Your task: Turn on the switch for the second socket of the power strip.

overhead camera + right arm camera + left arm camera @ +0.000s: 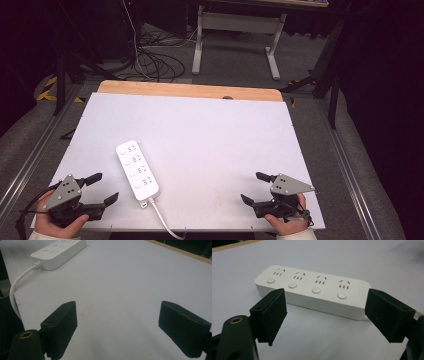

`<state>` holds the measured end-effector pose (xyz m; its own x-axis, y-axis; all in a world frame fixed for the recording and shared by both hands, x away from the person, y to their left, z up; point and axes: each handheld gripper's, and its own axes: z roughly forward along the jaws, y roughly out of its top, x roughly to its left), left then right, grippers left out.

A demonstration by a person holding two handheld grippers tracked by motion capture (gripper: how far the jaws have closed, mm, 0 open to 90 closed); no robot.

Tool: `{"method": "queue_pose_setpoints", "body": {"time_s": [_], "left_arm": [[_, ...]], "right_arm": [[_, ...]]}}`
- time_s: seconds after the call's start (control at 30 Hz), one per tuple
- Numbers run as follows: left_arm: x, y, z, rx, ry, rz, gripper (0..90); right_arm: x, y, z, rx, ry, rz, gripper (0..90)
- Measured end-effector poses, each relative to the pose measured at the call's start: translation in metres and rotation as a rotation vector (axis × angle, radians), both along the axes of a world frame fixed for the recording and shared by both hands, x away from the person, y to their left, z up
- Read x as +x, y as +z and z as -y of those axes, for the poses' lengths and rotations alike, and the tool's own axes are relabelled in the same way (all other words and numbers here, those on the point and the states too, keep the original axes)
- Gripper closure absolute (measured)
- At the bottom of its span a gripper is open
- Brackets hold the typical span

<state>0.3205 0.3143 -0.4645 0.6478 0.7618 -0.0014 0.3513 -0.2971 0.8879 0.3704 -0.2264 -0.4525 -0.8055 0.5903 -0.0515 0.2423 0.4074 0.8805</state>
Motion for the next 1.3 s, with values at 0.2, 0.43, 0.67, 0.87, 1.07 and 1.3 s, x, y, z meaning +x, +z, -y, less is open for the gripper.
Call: {"method": "queue_pose_setpoints", "body": {"time_s": [0.2,0.43,0.67,0.87,1.07,1.3], "left_arm": [[-0.001,0.001,0.000,0.001,0.005,0.002,18.5],[-0.001,0.001,0.000,0.019,0.006,0.018,18.2],[-0.001,0.005,0.001,0.042,0.004,0.028,20.3],[0.000,0.012,0.003,0.041,0.013,0.002,24.2],[0.006,0.021,0.011,0.047,-0.006,-0.001,25.7],[0.016,0.028,0.022,0.042,-0.029,-0.013,26.2]], "right_arm": [[-0.001,0.000,0.000,-0.002,0.002,0.003,16.1],[-0.001,0.000,0.000,0.001,0.006,0.005,16.1],[0.000,0.000,0.000,0.001,0.006,0.001,16.2],[0.000,-0.002,-0.002,0.003,0.015,-0.009,16.7],[0.001,-0.004,-0.005,-0.004,0.026,-0.019,16.7],[0.001,-0.004,-0.005,-0.001,0.028,-0.021,16.7]]}}
